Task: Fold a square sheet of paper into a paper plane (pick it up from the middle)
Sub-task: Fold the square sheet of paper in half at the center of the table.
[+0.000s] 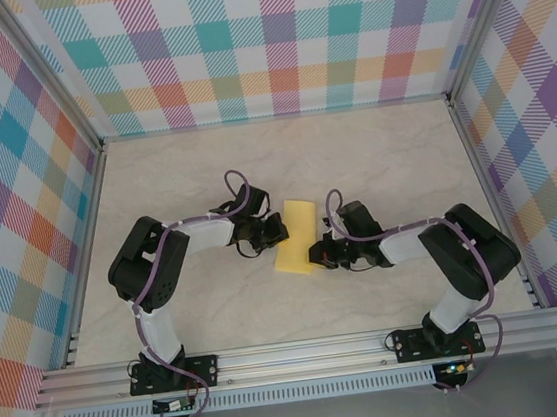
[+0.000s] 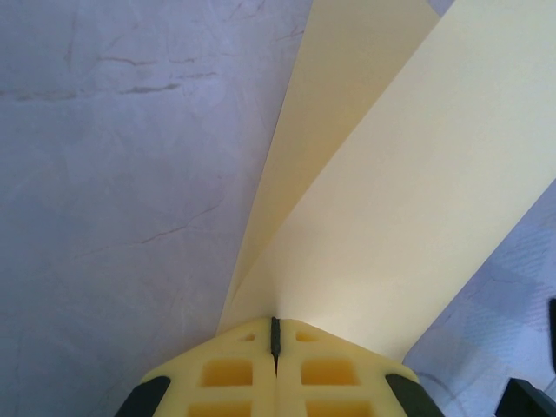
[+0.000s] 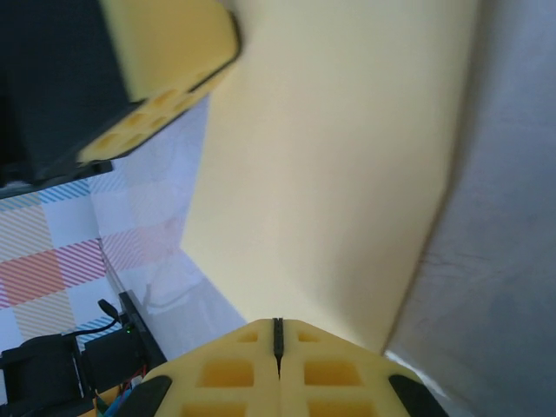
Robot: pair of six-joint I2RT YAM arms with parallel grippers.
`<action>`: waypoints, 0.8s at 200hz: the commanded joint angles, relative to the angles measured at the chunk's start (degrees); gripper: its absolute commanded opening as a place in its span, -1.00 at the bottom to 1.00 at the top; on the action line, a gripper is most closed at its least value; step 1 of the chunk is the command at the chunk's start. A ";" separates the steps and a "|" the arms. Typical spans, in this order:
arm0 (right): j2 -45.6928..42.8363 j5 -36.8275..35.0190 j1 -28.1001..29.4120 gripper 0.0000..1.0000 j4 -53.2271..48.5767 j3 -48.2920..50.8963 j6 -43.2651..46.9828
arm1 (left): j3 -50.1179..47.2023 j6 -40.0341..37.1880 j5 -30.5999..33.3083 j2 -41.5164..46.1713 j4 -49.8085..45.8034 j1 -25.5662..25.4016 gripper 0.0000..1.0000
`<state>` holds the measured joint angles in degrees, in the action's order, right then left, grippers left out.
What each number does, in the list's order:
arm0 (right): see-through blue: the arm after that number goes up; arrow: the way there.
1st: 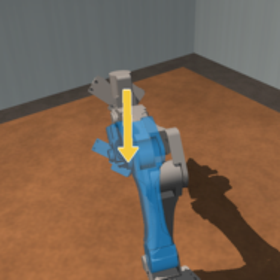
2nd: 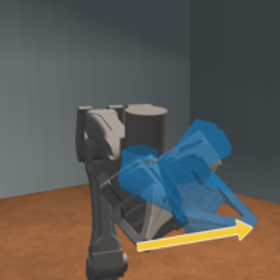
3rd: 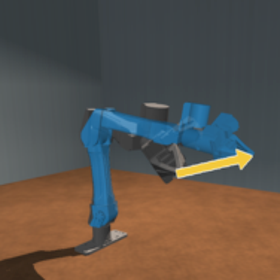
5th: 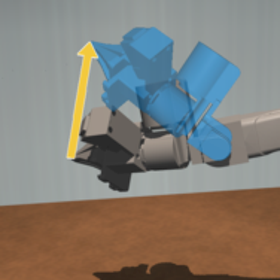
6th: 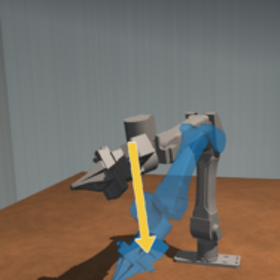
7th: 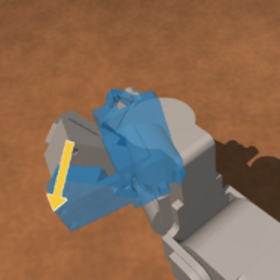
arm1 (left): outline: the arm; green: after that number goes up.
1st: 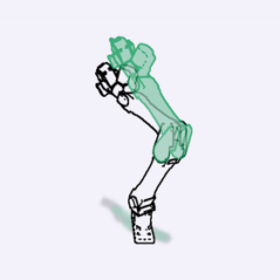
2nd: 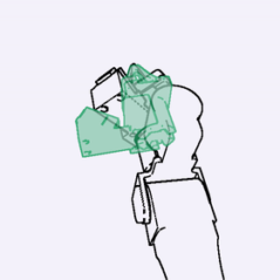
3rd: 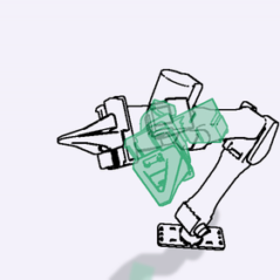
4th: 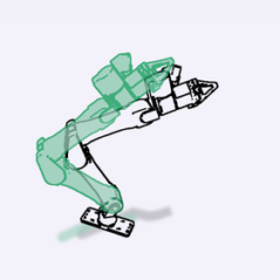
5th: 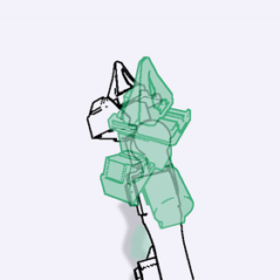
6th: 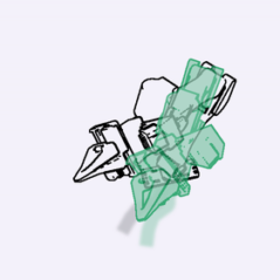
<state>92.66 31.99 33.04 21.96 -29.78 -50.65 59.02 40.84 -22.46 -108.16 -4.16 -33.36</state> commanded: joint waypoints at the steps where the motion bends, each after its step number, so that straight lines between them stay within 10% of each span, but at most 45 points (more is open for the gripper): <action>1: -0.89 0.48 1.10 -0.89 -1.28 -0.24 0.73 | -1.89 -0.78 1.36 -1.77 -3.18 -0.82 -1.00; 160: -1.65 0.74 2.21 -0.89 -2.08 0.77 2.23 | -1.97 -1.00 1.28 -1.44 -3.48 -0.82 -1.00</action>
<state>92.01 31.00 34.89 18.41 -29.56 -50.02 59.00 40.84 -22.46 -108.16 -4.16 -33.36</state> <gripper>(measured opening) 0.052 0.040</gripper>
